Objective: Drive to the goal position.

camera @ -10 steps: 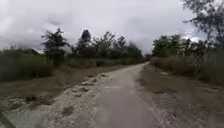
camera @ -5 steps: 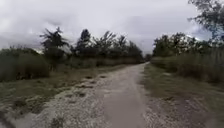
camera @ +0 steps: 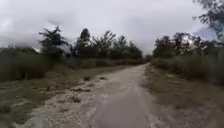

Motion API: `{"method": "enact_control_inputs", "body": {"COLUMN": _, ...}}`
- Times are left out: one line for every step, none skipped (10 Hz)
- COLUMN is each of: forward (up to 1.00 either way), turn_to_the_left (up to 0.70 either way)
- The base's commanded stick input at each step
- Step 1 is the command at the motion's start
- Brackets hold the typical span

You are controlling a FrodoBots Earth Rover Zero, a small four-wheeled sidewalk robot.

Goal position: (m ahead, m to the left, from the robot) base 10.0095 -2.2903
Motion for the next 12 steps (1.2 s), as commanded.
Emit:
{"method": "enact_control_inputs", "body": {"forward": 0.5, "turn_to_the_left": 0.0}}
{"method": "enact_control_inputs", "body": {"forward": 0.5, "turn_to_the_left": 0.0}}
{"method": "enact_control_inputs", "body": {"forward": 0.5, "turn_to_the_left": 0.0}}
{"method": "enact_control_inputs", "body": {"forward": 0.5, "turn_to_the_left": 0.0}}
{"method": "enact_control_inputs", "body": {"forward": 0.5, "turn_to_the_left": 0.0}}
{"method": "enact_control_inputs", "body": {"forward": 0.5, "turn_to_the_left": 0.0}}
{"method": "enact_control_inputs", "body": {"forward": 0.5, "turn_to_the_left": 0.0}}
{"method": "enact_control_inputs", "body": {"forward": 0.5, "turn_to_the_left": 0.0}}
{"method": "enact_control_inputs", "body": {"forward": 0.5, "turn_to_the_left": 0.0}}
{"method": "enact_control_inputs", "body": {"forward": 0.5, "turn_to_the_left": 0.0}}
{"method": "enact_control_inputs", "body": {"forward": 0.5, "turn_to_the_left": 0.0}}
{"method": "enact_control_inputs", "body": {"forward": 0.5, "turn_to_the_left": 0.0}}
